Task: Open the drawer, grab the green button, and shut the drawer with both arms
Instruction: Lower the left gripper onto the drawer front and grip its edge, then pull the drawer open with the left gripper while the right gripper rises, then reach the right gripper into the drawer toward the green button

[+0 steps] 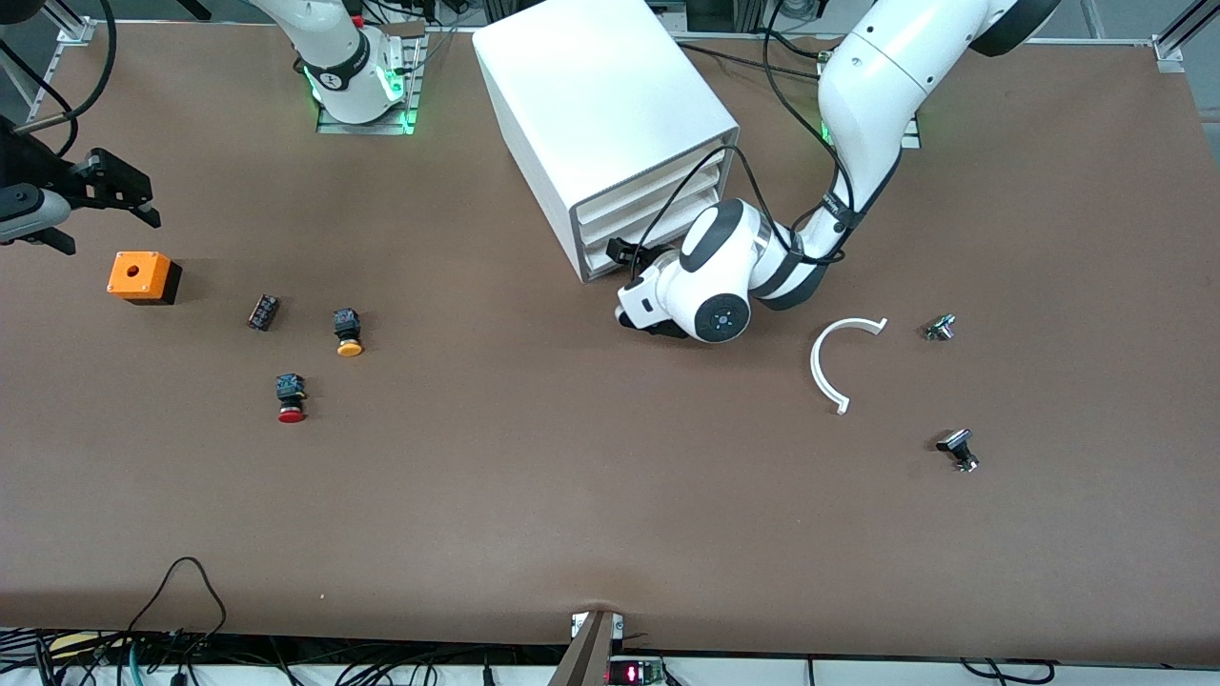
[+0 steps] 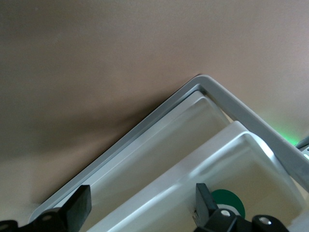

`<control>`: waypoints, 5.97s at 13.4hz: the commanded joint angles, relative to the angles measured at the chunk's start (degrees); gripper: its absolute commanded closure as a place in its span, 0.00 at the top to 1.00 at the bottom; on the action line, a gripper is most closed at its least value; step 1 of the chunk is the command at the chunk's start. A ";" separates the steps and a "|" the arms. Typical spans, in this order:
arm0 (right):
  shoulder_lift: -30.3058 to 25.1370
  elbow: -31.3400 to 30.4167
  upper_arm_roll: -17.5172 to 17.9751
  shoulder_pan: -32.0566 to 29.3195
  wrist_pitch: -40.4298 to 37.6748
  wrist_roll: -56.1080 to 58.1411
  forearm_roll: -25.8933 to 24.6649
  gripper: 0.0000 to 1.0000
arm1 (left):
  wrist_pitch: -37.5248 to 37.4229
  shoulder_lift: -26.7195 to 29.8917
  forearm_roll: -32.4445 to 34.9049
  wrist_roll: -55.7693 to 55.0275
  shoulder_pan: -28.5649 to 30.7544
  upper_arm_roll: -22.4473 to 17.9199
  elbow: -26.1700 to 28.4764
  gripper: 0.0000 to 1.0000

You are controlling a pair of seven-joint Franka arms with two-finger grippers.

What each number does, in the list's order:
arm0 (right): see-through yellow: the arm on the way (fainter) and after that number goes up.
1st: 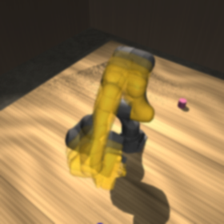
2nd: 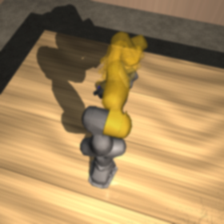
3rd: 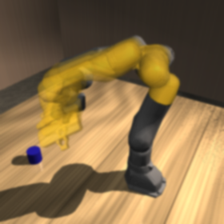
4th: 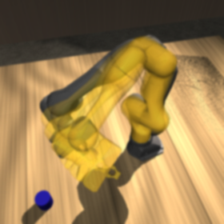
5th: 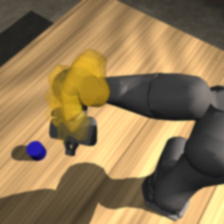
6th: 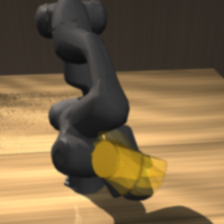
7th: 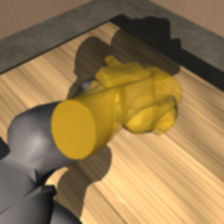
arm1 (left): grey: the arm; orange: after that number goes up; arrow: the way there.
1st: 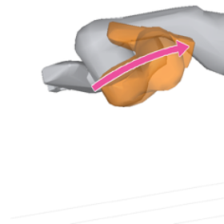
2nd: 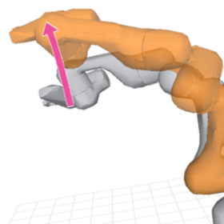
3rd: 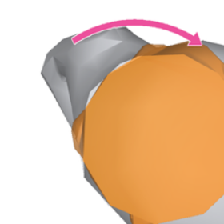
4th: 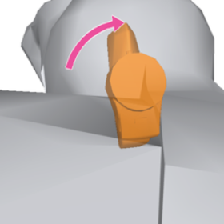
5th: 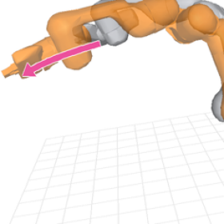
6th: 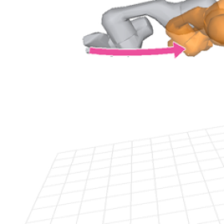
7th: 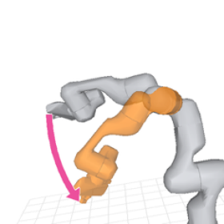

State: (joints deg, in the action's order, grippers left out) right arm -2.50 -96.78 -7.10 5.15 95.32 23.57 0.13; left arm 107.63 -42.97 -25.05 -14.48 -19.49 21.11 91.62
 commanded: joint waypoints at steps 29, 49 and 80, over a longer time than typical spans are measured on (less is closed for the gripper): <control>0.66 1.68 0.60 -0.23 -0.14 -0.28 -0.04 1.00 | 1.36 -6.42 -1.40 -0.55 1.83 -3.43 -6.45 0.34; 7.43 2.47 0.60 -0.23 0.48 0.69 -0.48 1.00 | 1.09 -8.80 -0.97 0.07 6.66 -8.89 -13.14 0.36; 29.81 19.59 25.65 20.23 14.44 -67.38 -2.56 0.99 | -13.76 16.51 24.00 -16.54 16.77 -13.02 -16.74 0.99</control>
State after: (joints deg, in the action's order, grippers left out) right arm 22.20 -82.51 18.75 21.37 108.69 -36.83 0.87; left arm 94.49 -27.97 -2.38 -31.05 -2.97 7.82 73.27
